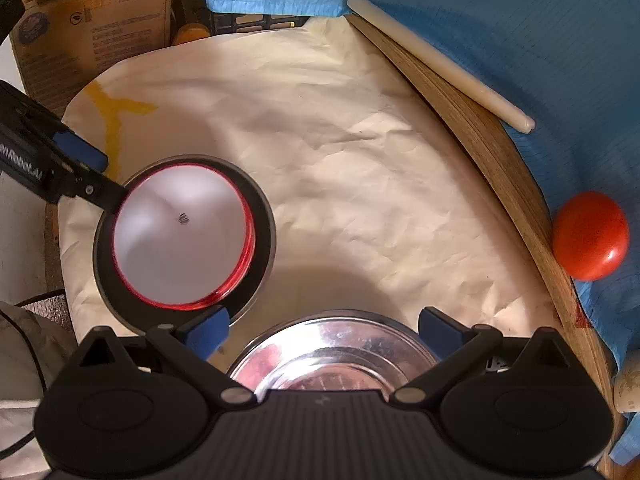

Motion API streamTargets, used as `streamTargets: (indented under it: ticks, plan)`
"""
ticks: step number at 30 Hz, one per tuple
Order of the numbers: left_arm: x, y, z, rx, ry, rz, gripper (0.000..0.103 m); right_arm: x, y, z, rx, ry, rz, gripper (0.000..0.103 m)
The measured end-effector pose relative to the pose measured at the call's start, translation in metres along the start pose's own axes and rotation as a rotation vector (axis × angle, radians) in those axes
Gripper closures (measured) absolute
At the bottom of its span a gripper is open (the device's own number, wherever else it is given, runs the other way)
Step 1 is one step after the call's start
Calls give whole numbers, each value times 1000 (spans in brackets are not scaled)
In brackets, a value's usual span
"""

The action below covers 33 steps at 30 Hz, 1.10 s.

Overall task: Organize plates and bowls
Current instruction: 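Move both tools to opposite sides of the steel bowl rim, then close the left tool on the steel bowl rim while the right tool grips it too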

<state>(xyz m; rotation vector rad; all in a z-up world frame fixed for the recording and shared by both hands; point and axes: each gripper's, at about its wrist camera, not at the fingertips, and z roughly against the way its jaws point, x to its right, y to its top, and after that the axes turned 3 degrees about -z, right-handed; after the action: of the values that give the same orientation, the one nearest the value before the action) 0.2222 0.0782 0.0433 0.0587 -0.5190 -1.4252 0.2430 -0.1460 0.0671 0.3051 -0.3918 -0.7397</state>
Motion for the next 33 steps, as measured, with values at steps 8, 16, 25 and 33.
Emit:
streamTargets:
  ticks: [8, 16, 25, 33]
  plan:
    - [11, 4, -4, -13, 20, -61, 40, 4, 11, -5, -3, 13, 26, 1]
    - [14, -2, -10, -39, 16, -71, 50, 6, 17, -11, -11, 44, 57, 10]
    - [15, -2, -10, -32, 18, -70, 51, 5, 30, -18, -88, 87, 82, 20]
    - [16, 0, -11, -28, 16, -80, 54, 5, 36, -36, -167, 182, 22, 46]
